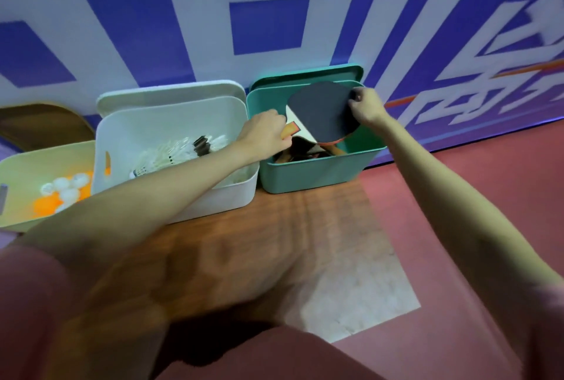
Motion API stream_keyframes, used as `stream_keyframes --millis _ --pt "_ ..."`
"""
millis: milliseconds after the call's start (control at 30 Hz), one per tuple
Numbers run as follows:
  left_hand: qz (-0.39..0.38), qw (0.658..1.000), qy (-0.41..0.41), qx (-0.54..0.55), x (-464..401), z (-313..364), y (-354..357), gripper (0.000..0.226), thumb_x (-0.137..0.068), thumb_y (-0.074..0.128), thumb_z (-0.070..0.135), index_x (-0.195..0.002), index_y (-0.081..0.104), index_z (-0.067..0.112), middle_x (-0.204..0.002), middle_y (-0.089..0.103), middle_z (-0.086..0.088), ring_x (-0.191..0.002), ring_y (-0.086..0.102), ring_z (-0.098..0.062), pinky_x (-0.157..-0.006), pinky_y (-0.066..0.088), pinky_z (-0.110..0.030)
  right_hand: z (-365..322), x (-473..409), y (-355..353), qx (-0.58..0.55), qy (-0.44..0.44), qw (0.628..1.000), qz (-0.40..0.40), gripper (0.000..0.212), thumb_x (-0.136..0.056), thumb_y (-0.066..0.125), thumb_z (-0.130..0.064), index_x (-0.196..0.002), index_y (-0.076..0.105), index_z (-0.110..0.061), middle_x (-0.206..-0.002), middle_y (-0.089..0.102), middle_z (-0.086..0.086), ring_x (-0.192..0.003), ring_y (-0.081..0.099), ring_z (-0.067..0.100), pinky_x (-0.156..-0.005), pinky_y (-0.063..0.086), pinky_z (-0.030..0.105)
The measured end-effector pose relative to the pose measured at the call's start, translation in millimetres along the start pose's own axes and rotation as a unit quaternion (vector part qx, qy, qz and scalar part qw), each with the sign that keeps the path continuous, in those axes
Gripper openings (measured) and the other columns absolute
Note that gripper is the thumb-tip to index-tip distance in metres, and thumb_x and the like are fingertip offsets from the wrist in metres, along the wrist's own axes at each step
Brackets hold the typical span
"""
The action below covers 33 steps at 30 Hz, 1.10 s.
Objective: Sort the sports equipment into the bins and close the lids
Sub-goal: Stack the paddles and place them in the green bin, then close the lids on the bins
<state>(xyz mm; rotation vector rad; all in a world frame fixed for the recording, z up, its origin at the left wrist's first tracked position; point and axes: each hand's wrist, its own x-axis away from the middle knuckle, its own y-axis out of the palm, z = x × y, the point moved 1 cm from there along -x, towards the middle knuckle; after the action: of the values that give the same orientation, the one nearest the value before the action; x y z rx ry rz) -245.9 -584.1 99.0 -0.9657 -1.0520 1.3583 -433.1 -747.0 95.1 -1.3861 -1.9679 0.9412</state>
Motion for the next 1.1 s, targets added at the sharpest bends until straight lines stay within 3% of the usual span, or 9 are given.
stream_keyframes --millis 233,433,567,633,733,867,933,1000,1100 --pt "-0.055 0.996 -0.068 0.03 -29.1 1.7 37.2 0.03 -0.082 0.061 0.026 -0.065 0.045 0.009 -0.076 0.055 -0.014 -0.082 0.061 -0.038 -0.058 0.037 -0.033 19.3 -36.6 42.2 0.026 0.016 0.997 -0.068 0.043 -0.087 0.046 0.003 -0.13 0.05 0.003 -0.133 0.053 0.02 -0.124 0.05 0.033 -0.101 0.036 0.03" --pt "-0.092 0.993 -0.077 0.005 -38.3 -0.2 59.1 0.024 -0.088 0.059 0.026 -0.077 0.053 0.006 -0.097 0.065 -0.021 -0.092 0.061 -0.04 -0.066 0.042 -0.037 39.2 -58.5 74.9 -0.021 0.031 0.995 -0.088 0.044 -0.086 0.051 0.004 -0.13 0.049 0.003 -0.134 0.054 0.019 -0.125 0.05 0.031 -0.108 0.035 0.033" --pt "-0.14 0.987 -0.072 -0.015 -43.1 -4.3 66.6 0.037 -0.092 0.06 0.032 -0.094 0.061 -0.005 -0.106 0.064 -0.023 -0.099 0.06 -0.04 -0.076 0.046 -0.04 43.0 -62.5 85.0 -0.02 0.011 0.994 -0.106 0.044 -0.086 0.051 0.006 -0.13 0.05 0.003 -0.134 0.054 0.018 -0.124 0.051 0.031 -0.108 0.036 0.032" --pt "-0.162 0.984 -0.067 -0.011 -49.5 -9.1 66.7 0.042 -0.091 0.063 0.035 -0.092 0.061 -0.006 -0.103 0.065 -0.024 -0.098 0.06 -0.04 -0.074 0.044 -0.038 42.0 -64.0 84.1 -0.015 -0.008 0.994 -0.106 0.043 -0.086 0.051 0.006 -0.129 0.051 0.003 -0.132 0.056 0.018 -0.123 0.052 0.031 -0.107 0.038 0.032" --pt "-0.118 0.991 -0.064 0.013 -68.3 -18.3 56.4 0.039 -0.091 0.061 0.037 -0.087 0.063 -0.001 -0.094 0.067 -0.02 -0.091 0.062 -0.038 -0.071 0.046 -0.037 35.6 -68.8 75.0 0.032 -0.083 0.995 -0.054 0.039 -0.085 0.05 0.004 -0.124 0.056 0.0 -0.125 0.058 0.018 -0.117 0.054 0.032 -0.104 0.04 0.037" --pt "0.072 0.996 -0.04 -0.016 -99.5 -27.9 22.1 0.027 -0.096 0.052 0.027 -0.107 0.058 0.003 -0.107 0.058 -0.016 -0.1 0.055 -0.034 -0.08 0.047 -0.043 20.0 -77.3 54.0 0.123 -0.19 0.972 0.058 0.04 -0.082 0.047 0.006 -0.121 0.054 0.002 -0.117 0.053 0.021 -0.11 0.048 0.036 -0.091 0.044 0.043" --pt "0.122 0.99 -0.045 -0.06 -112.8 -33.0 4.5 0.027 -0.097 0.048 0.024 -0.114 0.054 0.003 -0.113 0.055 -0.016 -0.105 0.052 -0.034 -0.081 0.046 -0.045 9.8 -84.5 44.3 0.171 -0.227 0.954 0.099 0.044 -0.079 0.044 0.012 -0.121 0.05 0.004 -0.113 0.051 0.022 -0.101 0.047 0.038 -0.08 0.045 0.045" --pt "0.118 0.985 -0.059 -0.107 -123.9 -38.2 -6.8 0.026 -0.098 0.047 0.022 -0.115 0.053 0.003 -0.115 0.055 -0.017 -0.107 0.052 -0.035 -0.081 0.046 -0.045 2.2 -95.7 39.0 0.23 -0.249 0.934 0.108 0.049 -0.074 0.044 0.016 -0.121 0.049 0.004 -0.108 0.05 0.022 -0.091 0.047 0.037 -0.073 0.045 0.046" --pt "0.054 0.981 -0.073 -0.169 -134.5 -45.4 -9.5 0.022 -0.097 0.052 0.016 -0.111 0.057 0.001 -0.112 0.06 -0.019 -0.105 0.056 -0.037 -0.076 0.047 -0.043 -1.2 -111.5 37.9 0.309 -0.243 0.916 0.08 0.044 -0.07 0.047 0.016 -0.111 0.052 0.0 -0.101 0.052 0.017 -0.084 0.046 0.034 -0.07 0.042 0.045"
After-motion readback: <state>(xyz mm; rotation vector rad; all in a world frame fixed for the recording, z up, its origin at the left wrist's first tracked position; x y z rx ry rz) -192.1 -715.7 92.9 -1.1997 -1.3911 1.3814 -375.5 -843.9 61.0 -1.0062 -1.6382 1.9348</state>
